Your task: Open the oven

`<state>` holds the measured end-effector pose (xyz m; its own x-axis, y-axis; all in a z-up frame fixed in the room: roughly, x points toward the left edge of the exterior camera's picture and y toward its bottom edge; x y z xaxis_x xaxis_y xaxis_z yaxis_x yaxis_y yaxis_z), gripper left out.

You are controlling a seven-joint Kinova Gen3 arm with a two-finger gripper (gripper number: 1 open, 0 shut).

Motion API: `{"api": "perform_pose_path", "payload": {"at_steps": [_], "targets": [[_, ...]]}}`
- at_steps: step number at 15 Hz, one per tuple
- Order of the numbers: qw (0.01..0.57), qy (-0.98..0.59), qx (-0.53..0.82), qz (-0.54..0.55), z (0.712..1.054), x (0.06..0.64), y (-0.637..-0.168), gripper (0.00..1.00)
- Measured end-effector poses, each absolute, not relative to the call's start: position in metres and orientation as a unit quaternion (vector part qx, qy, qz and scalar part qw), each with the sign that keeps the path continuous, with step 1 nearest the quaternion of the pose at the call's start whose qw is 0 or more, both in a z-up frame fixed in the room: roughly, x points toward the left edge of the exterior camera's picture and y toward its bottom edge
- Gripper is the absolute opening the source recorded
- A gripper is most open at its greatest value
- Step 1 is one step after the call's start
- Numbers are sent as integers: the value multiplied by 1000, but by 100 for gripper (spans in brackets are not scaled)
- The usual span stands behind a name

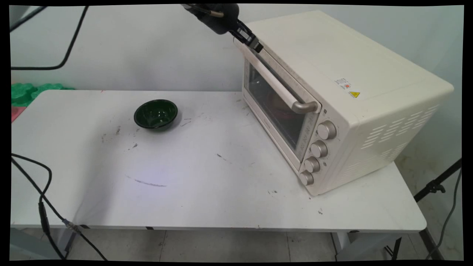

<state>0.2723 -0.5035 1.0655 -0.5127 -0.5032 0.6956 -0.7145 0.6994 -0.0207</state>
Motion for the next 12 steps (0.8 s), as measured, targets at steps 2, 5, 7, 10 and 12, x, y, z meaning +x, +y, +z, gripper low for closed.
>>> {"api": "perform_pose_path", "payload": {"at_steps": [2,5,7,10,12], "targets": [[338,-859,353,154,1061,267,-509,0],[332,-863,349,153,1053,259,-517,0],[328,-865,347,152,1048,255,-521,0],[323,-868,345,150,1041,251,-526,0],[320,-870,344,148,1036,248,-529,0]]}}
